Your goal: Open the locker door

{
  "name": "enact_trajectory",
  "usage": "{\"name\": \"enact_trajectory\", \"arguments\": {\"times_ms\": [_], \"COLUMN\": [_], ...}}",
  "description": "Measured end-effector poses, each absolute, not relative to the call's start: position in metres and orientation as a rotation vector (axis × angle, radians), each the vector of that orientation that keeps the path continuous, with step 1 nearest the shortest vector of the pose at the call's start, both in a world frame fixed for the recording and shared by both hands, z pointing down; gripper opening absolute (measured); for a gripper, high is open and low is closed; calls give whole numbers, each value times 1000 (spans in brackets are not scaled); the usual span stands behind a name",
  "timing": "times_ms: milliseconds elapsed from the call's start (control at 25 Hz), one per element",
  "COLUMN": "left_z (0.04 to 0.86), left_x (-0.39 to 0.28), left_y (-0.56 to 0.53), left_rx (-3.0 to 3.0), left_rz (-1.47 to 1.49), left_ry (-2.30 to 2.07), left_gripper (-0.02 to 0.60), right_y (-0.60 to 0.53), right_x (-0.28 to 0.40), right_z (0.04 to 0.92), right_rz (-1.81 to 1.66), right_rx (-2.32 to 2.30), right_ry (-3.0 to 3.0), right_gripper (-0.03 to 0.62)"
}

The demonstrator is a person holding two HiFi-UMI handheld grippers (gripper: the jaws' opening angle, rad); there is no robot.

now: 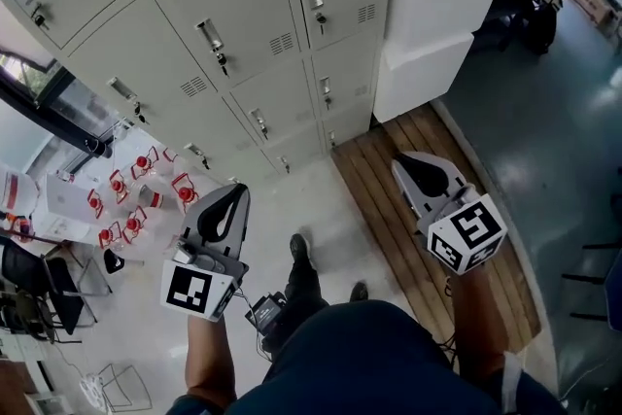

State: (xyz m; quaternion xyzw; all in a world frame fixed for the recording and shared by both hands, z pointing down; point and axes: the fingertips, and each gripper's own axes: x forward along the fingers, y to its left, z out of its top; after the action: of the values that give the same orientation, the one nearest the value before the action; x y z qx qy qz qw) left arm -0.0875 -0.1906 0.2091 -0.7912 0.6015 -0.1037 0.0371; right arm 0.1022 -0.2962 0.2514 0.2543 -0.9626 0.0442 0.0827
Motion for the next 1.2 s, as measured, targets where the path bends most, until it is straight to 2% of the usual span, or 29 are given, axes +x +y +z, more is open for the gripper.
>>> {"name": "enact_trajectory", "arguments": {"times_ms": [520, 1200], "left_z": [251, 336], "left_x": [-166, -222], "left_y": [-330, -418], "left_rx": [-2535, -2644], "left_rz": [-380, -373], "left_ry": [1705, 1661], "left_gripper": [17, 17], "right_y": [-374, -480], "right_x": [45, -18], "right_z": [286, 372], "right_rz": [183, 210], "right_rx": [942, 955], "right_ry": [-2786, -2710], "right_gripper": [38, 38]}}
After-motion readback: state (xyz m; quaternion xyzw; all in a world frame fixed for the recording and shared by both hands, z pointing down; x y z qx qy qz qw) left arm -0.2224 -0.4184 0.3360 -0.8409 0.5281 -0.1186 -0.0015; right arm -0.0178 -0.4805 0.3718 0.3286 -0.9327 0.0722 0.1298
